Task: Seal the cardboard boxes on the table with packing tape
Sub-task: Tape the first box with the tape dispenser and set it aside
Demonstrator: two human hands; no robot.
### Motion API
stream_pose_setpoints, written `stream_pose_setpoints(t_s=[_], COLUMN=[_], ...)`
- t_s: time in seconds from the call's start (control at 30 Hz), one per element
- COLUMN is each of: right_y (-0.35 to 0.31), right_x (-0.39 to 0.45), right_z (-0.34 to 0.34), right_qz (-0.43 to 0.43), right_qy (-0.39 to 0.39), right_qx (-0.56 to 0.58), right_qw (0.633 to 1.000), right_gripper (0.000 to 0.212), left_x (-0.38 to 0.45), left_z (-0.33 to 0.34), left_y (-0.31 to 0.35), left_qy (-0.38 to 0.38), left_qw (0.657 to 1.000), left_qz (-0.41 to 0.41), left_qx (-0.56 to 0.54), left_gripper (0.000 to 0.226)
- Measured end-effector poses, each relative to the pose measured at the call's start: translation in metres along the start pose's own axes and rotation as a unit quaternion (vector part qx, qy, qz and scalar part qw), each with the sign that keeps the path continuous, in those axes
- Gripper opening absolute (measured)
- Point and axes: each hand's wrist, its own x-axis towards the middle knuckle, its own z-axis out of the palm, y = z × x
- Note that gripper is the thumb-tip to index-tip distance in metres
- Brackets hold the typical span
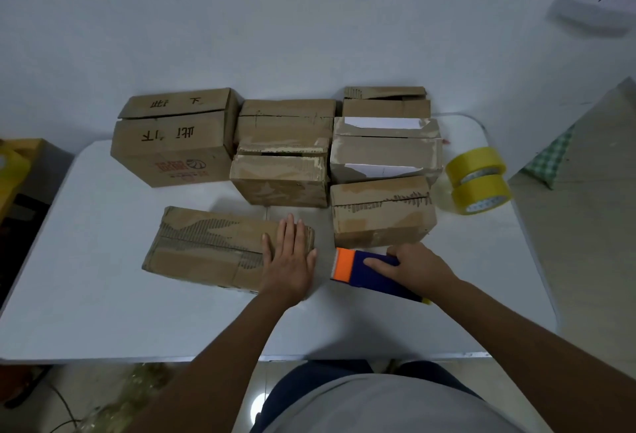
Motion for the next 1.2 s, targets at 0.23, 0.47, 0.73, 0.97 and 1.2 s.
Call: stream_pose_setpoints(t_s=[0.23,0.47,0.73,0.97,1.2], right_y=[0.016,0.016,-0.006,-0.033,-0.056], right_x=[-0.005,-0.01,-0.015,-0.001,0.012], right_z=[-0.004,-0.011,0.002,0.031,0.036], right_qz=[0.004,0.016,-0.002,0.015,0.013], right_qy=[0.0,-0.02,-0.048,-0.009,0.006], right_qx=[0.016,-0.015,0.048,0.01,-0.03], right_qw=[1.0,1.0,0.998,1.0,0.999], right_gripper=[0.058,0.049,0.042,0.041,0.04], left_x=[-0.001,0.001,0.003,0.001,0.0], left_z=[-0.003,0.0,0.012,0.018,0.012], left_y=[0.001,-0.001,-0.006,-0.002,0.001], left_qy=[-0.008,0.007,0.049,0.073,0.042], left_qw=[1.0,1.0,0.998,0.996,0.997], left_qz=[0.003,0.004,0.018,0.007,0.005], left_qx=[-0.003,0.006,0.017,0.049,0.06], left_gripper=[0.082,0.082,0.08,0.068,0.071])
